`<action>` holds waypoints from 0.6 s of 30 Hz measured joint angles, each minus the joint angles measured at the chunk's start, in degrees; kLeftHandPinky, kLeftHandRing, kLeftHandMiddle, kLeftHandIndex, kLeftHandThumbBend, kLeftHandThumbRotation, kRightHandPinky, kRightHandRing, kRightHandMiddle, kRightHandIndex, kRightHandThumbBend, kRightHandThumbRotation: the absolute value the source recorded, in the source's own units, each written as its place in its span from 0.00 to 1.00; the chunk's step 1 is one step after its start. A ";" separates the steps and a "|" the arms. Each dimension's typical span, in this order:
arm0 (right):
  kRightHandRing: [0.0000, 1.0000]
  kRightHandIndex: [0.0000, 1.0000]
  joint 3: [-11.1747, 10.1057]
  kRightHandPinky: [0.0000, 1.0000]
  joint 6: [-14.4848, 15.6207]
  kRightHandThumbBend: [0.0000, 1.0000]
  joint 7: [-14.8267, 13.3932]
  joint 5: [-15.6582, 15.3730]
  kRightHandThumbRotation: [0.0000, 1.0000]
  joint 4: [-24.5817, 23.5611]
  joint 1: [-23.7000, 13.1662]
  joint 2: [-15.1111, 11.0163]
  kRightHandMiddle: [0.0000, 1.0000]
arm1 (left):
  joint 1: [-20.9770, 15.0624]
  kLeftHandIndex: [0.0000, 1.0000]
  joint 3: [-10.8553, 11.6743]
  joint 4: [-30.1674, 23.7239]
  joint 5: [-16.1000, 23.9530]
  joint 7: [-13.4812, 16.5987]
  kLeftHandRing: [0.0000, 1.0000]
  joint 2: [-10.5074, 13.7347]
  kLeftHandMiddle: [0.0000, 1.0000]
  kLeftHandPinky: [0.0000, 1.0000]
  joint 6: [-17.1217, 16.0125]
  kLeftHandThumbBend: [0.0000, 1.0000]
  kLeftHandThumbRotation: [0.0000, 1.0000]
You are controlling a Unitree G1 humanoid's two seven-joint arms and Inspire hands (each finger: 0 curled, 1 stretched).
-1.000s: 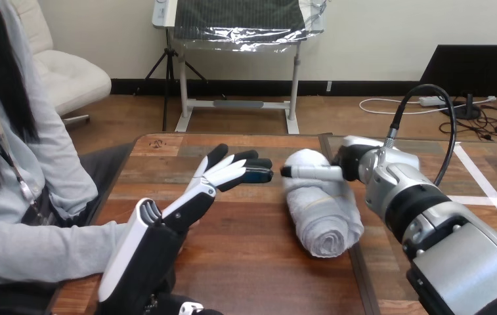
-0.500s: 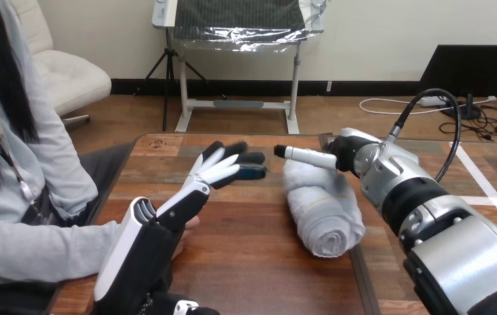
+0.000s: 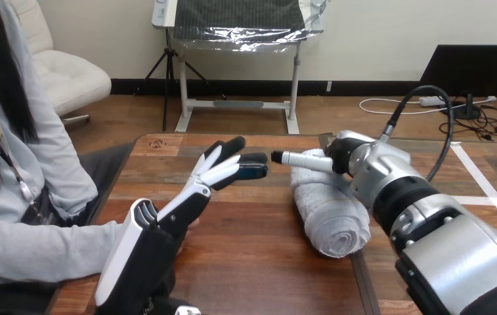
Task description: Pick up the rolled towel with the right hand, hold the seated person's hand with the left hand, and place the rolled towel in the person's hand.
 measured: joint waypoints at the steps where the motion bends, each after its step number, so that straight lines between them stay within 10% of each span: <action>1: 1.00 1.00 0.09 1.00 0.13 1.00 -0.09 -0.11 1.00 0.08 0.00 0.11 1.00 | -0.01 0.81 -0.05 0.13 0.00 -0.01 0.92 -0.02 0.84 1.00 -0.34 1.00 0.69; 8: 1.00 1.00 1.23 0.73 0.36 1.00 -1.20 -1.35 1.00 0.53 0.27 0.67 1.00 | 0.02 0.81 0.14 0.30 1.11 0.03 0.91 -0.10 0.83 1.00 -1.36 1.00 0.68; 18: 1.00 1.00 2.52 0.61 0.22 1.00 -2.99 -2.71 0.92 0.63 1.91 1.51 1.00 | 0.56 0.78 0.24 -0.07 1.47 0.35 0.88 -0.20 0.81 1.00 -1.42 1.00 0.64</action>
